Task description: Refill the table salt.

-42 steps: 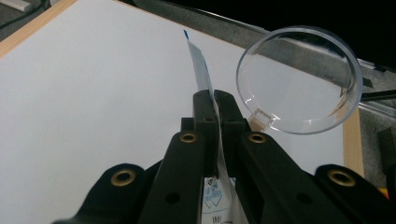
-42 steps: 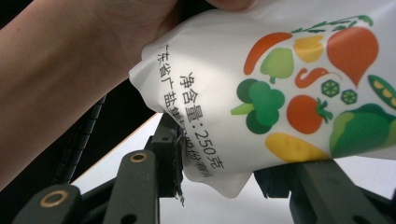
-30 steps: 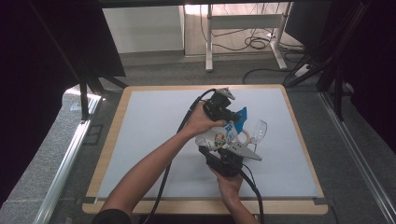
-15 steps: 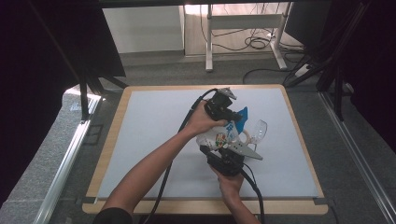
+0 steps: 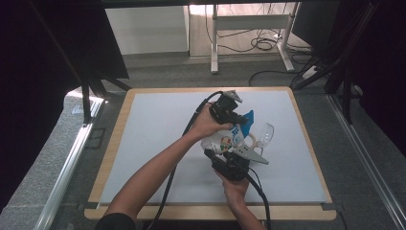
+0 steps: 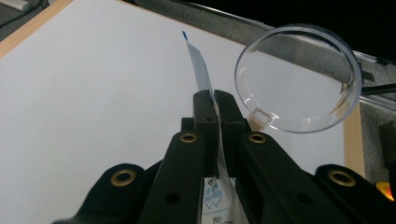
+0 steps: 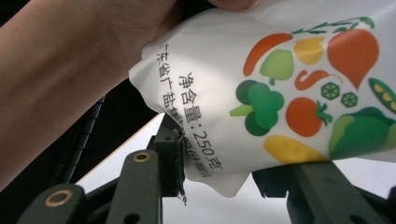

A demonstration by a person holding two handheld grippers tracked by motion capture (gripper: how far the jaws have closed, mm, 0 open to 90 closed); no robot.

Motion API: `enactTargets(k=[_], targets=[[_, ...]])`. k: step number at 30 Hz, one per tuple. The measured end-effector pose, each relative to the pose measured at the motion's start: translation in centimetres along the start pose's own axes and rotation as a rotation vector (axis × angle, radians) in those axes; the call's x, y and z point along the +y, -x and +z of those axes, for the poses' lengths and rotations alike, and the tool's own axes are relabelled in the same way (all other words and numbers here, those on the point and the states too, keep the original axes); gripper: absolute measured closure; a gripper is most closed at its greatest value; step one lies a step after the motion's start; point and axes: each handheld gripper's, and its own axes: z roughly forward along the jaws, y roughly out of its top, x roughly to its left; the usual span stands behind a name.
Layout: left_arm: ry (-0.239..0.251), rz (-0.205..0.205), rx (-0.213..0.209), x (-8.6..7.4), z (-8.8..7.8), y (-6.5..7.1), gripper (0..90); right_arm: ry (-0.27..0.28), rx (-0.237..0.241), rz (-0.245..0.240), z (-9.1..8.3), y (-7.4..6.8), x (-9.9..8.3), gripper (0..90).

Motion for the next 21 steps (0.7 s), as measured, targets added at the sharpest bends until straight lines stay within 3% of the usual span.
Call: enactTargets(k=[21], targets=[[-0.002, 0.002, -0.001, 0.20, -0.01, 0.05, 89.7, 0.008, 0.000, 0.003, -0.10, 0.03, 0.09, 59.9]])
